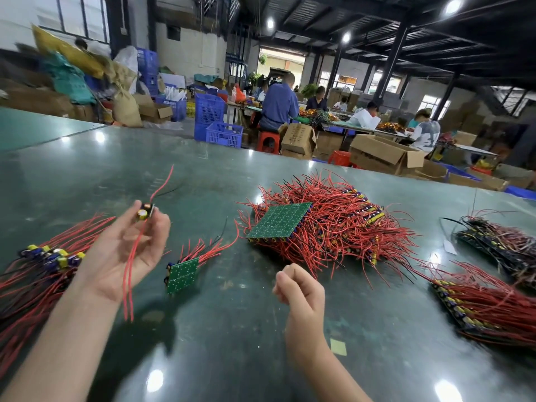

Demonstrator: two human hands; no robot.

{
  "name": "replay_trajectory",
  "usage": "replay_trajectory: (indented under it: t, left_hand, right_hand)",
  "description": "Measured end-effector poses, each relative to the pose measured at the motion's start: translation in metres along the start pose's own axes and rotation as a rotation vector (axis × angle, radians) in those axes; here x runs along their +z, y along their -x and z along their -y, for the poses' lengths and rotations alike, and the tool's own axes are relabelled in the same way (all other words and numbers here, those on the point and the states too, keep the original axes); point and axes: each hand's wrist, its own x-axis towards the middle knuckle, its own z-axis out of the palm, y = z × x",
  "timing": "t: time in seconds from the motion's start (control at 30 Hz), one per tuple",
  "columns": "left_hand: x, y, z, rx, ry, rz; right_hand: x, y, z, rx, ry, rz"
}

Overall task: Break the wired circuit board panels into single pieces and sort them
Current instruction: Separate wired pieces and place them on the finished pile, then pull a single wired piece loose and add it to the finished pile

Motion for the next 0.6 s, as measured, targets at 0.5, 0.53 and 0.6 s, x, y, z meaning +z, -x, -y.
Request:
replay_trajectory:
  t: [0.5,0.53,0.6]
  left_hand:
    - [-0.044,-0.022,0.000,0.769,-2.071,-0.817]
    - [-0.045,-0.022,0.003,0.795,-2.099,-0.810]
    - [-0.045,-0.023,0.008,0.843,-2.140,-0.784]
  right_hand:
    - [0.005,0.007,-0.009,-0.203,0.392,0.192]
    - [0.004,0.007,-0.009,-0.206,0.404,0.195]
    - [0.005,0.007,-0.009,-0.209,0.423,0.201]
